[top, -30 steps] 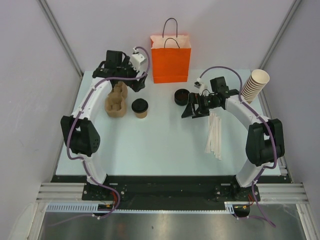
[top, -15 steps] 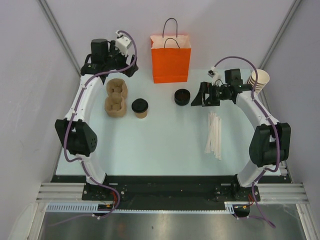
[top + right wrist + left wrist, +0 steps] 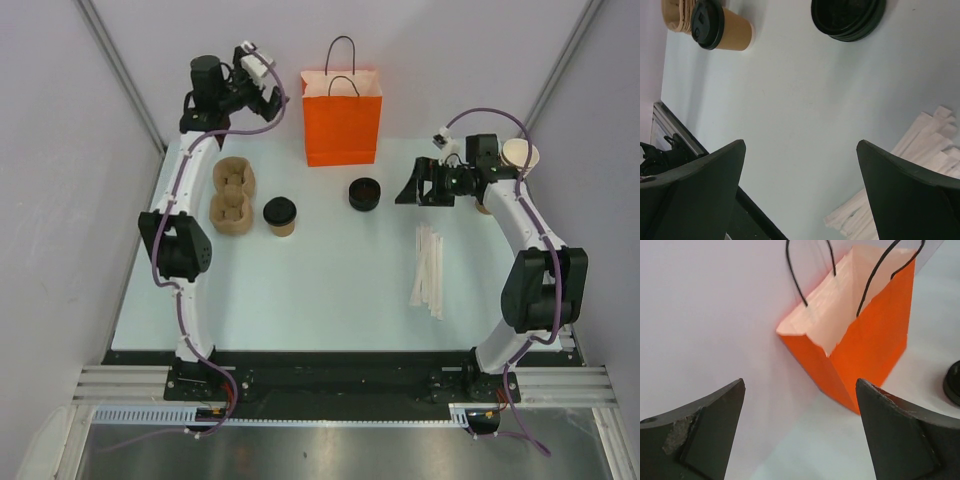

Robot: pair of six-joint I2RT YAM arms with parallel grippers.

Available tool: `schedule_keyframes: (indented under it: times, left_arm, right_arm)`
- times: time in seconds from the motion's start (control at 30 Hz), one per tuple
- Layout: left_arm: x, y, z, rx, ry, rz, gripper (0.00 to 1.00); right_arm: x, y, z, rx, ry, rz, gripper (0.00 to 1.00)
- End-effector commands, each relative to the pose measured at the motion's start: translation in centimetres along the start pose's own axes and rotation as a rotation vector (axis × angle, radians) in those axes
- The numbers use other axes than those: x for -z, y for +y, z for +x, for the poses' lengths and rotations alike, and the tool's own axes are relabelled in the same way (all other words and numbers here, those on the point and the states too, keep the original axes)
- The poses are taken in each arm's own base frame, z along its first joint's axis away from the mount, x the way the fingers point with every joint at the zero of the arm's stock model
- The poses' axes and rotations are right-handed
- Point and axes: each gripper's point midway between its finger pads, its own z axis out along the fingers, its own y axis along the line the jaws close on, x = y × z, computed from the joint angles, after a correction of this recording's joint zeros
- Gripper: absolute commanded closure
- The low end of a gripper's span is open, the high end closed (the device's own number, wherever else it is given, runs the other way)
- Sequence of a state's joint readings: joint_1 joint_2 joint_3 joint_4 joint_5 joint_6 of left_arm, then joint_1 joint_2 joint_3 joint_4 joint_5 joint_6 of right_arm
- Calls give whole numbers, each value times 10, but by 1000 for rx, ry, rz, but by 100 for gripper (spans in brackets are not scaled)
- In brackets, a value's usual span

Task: Pack the takeout coffee

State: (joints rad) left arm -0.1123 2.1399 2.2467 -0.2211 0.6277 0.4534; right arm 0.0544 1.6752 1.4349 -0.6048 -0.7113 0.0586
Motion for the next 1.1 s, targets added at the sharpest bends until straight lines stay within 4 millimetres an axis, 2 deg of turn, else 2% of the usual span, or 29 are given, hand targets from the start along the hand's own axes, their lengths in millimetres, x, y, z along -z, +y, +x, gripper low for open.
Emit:
schedule_keyframes:
  times: [0.0, 0.03, 0.07, 0.13, 0.17, 0.37, 0.4, 0.5, 0.53, 0.77, 0.87, 1.07]
  left_arm:
    - [-41, -25, -41, -283, -155, 89, 2]
    - [-47, -28, -37, -337, -154, 91, 1]
    - [-58, -39, -28, -362, -144, 114, 2]
    - [-65, -45, -21, -442, -133, 115, 2]
    - [-72, -52, -11, -451, -123, 126, 2]
    - [-90, -50, -3, -518, -130, 75, 2]
    - [-94, -52, 8, -519, -113, 86, 2]
    - [-100, -53, 20, -585, -90, 85, 1]
    - [-104, -54, 29, -601, -78, 89, 2]
    - [-110, -66, 47, -641, -46, 140, 3]
    - [-108, -71, 50, -669, -25, 162, 8]
    - [-92, -72, 40, -662, -12, 156, 32]
  right_arm:
    - [21, 3, -25, 43, -79, 23, 0]
    - [22, 3, -25, 41, -79, 26, 0]
    - [22, 1, -25, 39, -78, 28, 0]
    - [22, 0, -22, 34, -71, 33, 0]
    - [22, -1, -22, 37, -71, 33, 0]
    - [20, -2, -15, 19, -54, 30, 0]
    - [21, -2, -15, 18, -54, 31, 0]
    - [20, -2, -14, 21, -52, 26, 0]
    - [20, -1, -15, 18, -55, 23, 0]
    - [22, -1, -14, 22, -53, 26, 0]
    - [23, -1, -14, 25, -56, 29, 0]
    - [26, 2, -16, 28, -65, 29, 0]
